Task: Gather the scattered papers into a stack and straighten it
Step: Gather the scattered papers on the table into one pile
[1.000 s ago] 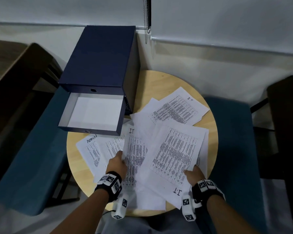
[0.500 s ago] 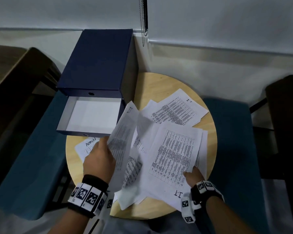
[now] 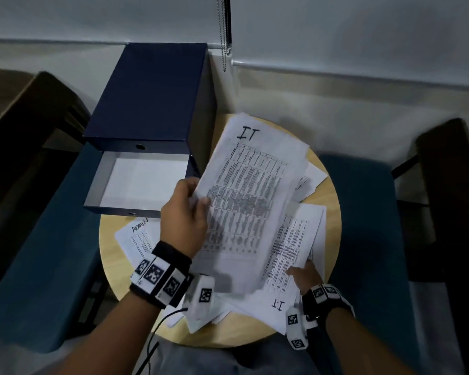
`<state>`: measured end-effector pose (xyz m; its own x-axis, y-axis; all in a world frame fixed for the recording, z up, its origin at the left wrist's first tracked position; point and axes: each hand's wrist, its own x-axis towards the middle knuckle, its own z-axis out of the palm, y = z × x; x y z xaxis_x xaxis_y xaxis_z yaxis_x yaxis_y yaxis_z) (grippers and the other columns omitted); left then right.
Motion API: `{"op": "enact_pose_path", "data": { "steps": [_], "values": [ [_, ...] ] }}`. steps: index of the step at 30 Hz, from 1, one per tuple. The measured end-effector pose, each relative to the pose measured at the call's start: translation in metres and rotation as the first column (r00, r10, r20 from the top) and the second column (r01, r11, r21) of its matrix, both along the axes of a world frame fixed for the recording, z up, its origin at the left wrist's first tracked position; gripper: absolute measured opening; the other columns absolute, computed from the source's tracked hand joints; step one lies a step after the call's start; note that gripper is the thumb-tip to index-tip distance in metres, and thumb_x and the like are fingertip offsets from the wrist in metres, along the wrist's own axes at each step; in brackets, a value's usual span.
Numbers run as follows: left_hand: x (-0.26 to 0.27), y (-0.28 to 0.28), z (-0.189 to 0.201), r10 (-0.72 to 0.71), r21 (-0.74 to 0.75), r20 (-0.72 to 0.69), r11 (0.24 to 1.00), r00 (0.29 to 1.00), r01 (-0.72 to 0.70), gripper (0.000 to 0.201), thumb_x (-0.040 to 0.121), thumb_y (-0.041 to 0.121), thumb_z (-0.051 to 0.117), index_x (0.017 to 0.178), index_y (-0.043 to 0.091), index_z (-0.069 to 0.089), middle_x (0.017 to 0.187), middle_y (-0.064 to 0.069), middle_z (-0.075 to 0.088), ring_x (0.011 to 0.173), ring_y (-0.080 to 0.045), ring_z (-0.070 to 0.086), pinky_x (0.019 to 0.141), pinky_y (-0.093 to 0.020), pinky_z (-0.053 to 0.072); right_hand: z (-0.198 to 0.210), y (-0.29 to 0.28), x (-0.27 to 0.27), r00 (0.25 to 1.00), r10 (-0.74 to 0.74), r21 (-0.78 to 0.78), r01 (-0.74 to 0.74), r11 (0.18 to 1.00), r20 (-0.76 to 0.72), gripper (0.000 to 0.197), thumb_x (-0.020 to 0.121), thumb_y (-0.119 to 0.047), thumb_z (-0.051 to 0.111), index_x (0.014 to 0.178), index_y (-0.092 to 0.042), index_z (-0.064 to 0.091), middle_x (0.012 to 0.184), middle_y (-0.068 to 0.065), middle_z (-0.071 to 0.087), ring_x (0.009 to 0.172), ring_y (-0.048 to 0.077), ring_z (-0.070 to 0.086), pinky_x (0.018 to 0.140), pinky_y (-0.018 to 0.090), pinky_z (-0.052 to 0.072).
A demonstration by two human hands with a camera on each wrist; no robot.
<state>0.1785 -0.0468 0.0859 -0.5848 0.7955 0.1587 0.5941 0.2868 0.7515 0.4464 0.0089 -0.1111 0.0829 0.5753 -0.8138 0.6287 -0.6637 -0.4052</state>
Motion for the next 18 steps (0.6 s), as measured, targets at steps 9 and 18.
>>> {"op": "enact_pose_path", "data": {
  "steps": [9, 18],
  "values": [
    [0.01, -0.014, -0.141, 0.12, -0.57, 0.505, 0.79, 0.855, 0.225, 0.065, 0.087, 0.046, 0.065, 0.138, 0.02, 0.035, 0.116, -0.006, 0.062, 0.095, -0.025, 0.065, 0.079, -0.037, 0.057, 0.01, -0.011, 0.008, 0.989, 0.073, 0.125, -0.057, 0.991, -0.127, 0.062, 0.089, -0.01, 0.059, 0.146, -0.018, 0.037, 0.133, 0.0, 0.054, 0.122, 0.027, 0.054, 0.102, 0.03, 0.041],
    [0.021, -0.035, -0.173, 0.106, -0.656, 0.434, 0.718, 0.895, 0.233, 0.033, 0.088, 0.002, 0.057, 0.116, 0.018, 0.052, 0.097, -0.007, 0.071, 0.084, -0.024, 0.068, 0.073, -0.033, 0.057, -0.002, -0.006, 0.016, 0.984, 0.13, 0.151, -0.111, 0.982, -0.125, 0.043, 0.089, -0.01, 0.058, 0.131, -0.02, 0.054, 0.122, 0.002, 0.063, 0.109, 0.021, 0.059, 0.097, 0.029, 0.043]
  ]
}}
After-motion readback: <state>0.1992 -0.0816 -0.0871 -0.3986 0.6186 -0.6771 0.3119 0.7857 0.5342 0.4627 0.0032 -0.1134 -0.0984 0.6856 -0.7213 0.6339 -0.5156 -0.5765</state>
